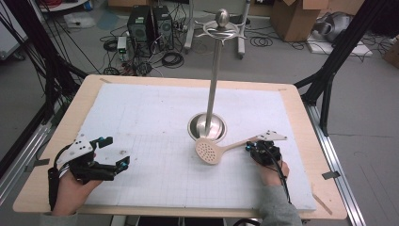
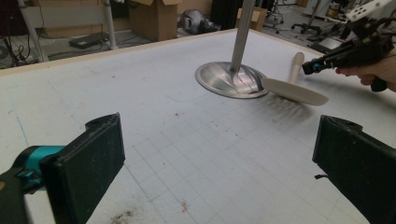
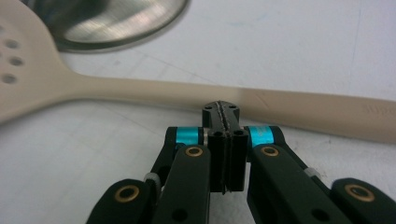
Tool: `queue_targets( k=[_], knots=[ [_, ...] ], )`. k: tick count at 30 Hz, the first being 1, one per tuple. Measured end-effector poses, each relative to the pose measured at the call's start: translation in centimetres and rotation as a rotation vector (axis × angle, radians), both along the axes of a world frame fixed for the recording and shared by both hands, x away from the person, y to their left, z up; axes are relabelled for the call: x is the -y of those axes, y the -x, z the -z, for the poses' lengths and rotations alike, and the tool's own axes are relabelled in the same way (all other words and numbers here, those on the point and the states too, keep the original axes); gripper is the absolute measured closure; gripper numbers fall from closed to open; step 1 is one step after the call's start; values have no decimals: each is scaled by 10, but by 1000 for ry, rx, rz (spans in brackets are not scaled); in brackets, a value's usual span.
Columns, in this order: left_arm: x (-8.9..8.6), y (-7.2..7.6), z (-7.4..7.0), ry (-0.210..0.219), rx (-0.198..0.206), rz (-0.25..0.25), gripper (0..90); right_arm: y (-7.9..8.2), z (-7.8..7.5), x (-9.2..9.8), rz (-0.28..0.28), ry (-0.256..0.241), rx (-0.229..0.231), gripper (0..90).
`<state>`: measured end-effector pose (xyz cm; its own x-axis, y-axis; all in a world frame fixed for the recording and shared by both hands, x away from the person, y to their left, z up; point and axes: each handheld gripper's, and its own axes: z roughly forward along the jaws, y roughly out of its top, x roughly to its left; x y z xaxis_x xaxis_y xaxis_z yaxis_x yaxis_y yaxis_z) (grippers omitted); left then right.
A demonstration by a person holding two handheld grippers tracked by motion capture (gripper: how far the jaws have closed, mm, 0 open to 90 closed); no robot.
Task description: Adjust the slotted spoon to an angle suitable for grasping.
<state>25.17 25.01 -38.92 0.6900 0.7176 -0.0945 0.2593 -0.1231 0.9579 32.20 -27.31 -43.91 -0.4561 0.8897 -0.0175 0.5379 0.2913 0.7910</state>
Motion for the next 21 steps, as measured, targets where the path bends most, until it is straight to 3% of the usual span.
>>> queue_targets(
  k=[2, 4, 6, 8, 14, 21],
  knots=[
    [0, 0, 1, 2, -2, -3, 27, 2, -3, -3, -11, -11, 10, 900],
    [-1, -1, 2, 0, -5, -6, 27, 4, -13, -21, -80, -5, 33, 900],
    [-1, 0, 2, 1, -5, -6, 27, 4, -14, -26, -92, 2, 35, 900],
    [-2, 1, 1, 3, -1, -6, 27, -2, -14, -45, -125, 17, 22, 900],
    [-4, 1, 1, 7, -2, -7, 26, -15, -5, -65, -131, 48, -8, 900],
    [-6, 2, 0, 10, -2, -10, 27, -24, 1, -73, -132, 73, -37, 900]
  ],
)
